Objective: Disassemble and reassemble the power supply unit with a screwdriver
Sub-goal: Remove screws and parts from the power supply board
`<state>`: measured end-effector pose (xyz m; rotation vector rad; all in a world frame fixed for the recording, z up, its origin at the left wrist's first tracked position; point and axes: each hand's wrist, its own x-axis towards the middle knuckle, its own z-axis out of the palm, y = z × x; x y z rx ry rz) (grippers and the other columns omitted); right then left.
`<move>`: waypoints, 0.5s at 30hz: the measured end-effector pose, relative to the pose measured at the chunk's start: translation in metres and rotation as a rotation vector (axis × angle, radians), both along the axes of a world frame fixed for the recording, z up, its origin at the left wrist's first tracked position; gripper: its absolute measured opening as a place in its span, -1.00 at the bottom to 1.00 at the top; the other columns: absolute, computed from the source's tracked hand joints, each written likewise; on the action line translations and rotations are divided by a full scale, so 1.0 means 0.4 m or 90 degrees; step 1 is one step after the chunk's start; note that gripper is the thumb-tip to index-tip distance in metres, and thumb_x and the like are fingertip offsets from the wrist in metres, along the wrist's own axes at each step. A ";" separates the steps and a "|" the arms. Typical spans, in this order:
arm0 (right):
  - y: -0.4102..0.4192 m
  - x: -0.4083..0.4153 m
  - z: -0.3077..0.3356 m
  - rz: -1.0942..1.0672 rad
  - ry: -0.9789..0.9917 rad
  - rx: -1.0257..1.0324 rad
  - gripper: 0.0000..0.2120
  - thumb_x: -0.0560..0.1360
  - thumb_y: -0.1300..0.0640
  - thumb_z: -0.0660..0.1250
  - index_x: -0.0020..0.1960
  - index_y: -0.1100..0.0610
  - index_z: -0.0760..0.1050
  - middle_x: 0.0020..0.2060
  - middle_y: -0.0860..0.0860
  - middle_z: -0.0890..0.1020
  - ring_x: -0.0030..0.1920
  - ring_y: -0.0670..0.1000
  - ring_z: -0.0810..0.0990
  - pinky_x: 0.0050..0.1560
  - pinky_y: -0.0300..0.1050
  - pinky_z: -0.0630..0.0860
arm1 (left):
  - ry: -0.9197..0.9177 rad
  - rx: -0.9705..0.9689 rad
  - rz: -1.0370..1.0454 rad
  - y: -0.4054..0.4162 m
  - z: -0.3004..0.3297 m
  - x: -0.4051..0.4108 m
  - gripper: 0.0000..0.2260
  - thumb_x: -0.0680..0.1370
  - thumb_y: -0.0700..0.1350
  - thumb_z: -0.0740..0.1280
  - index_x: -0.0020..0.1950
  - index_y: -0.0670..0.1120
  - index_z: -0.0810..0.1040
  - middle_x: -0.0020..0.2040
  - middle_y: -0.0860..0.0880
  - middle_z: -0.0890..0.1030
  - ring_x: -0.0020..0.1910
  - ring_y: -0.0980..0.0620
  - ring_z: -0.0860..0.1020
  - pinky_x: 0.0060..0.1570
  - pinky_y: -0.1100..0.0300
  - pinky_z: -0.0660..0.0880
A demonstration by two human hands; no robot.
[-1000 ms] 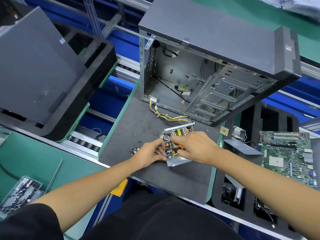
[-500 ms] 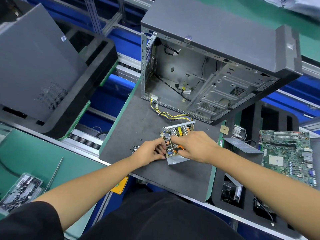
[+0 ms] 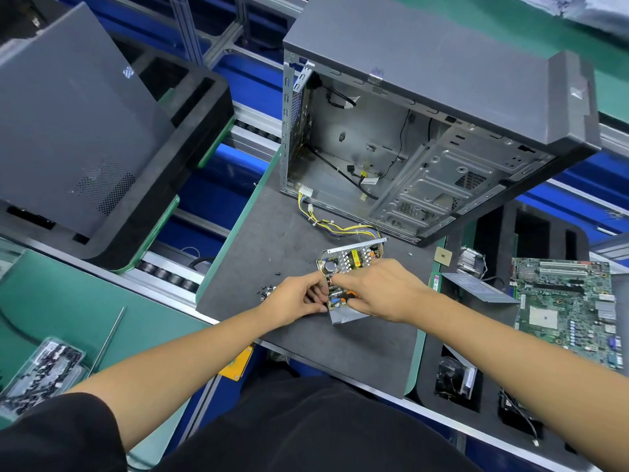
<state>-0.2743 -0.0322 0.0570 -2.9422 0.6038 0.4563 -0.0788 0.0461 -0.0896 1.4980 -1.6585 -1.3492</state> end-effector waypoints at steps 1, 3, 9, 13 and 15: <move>0.001 0.002 0.002 0.010 0.002 0.000 -0.88 0.59 -0.01 0.19 0.07 0.01 0.35 -0.19 -0.01 0.62 -0.30 0.17 0.47 -0.23 -0.03 0.37 | 0.001 0.000 0.000 0.000 0.001 0.000 -0.69 0.46 -0.17 0.57 0.03 0.09 0.51 -0.07 0.15 0.68 -0.12 0.14 0.68 -0.06 0.18 0.65; 0.002 0.006 0.003 0.027 0.007 -0.007 -0.90 0.61 -0.03 0.17 0.06 -0.02 0.32 -0.17 -0.02 0.62 -0.25 0.16 0.54 -0.24 -0.05 0.31 | 0.002 -0.004 -0.002 -0.001 0.003 0.000 -0.70 0.46 -0.17 0.57 0.04 0.06 0.52 -0.07 0.14 0.68 -0.12 0.13 0.68 -0.07 0.19 0.64; -0.001 0.016 0.004 0.039 0.007 -0.012 -0.90 0.57 0.00 0.19 0.06 -0.01 0.36 -0.20 -0.02 0.63 -0.27 0.17 0.55 -0.30 -0.06 0.21 | 0.011 -0.010 0.000 -0.004 0.006 -0.003 -0.72 0.45 -0.21 0.57 0.06 -0.06 0.55 -0.09 0.07 0.68 -0.15 0.10 0.67 -0.08 0.17 0.64; -0.007 0.025 -0.001 0.039 0.049 -0.009 -0.88 0.58 -0.02 0.12 0.10 -0.06 0.24 -0.16 0.00 0.65 -0.25 0.19 0.55 -0.22 -0.02 0.45 | 0.014 -0.012 -0.004 -0.006 0.009 -0.006 -0.73 0.46 -0.22 0.57 0.08 -0.10 0.58 -0.08 0.04 0.68 -0.15 0.09 0.66 -0.05 0.10 0.64; -0.008 0.028 -0.002 0.040 0.041 0.004 -0.83 0.58 -0.01 0.13 0.10 -0.10 0.16 -0.18 0.03 0.65 -0.28 0.21 0.55 -0.26 -0.01 0.45 | 0.017 -0.012 0.001 -0.007 0.011 -0.006 -0.74 0.45 -0.23 0.57 0.07 -0.13 0.59 -0.08 0.02 0.67 -0.16 0.07 0.65 -0.05 0.06 0.64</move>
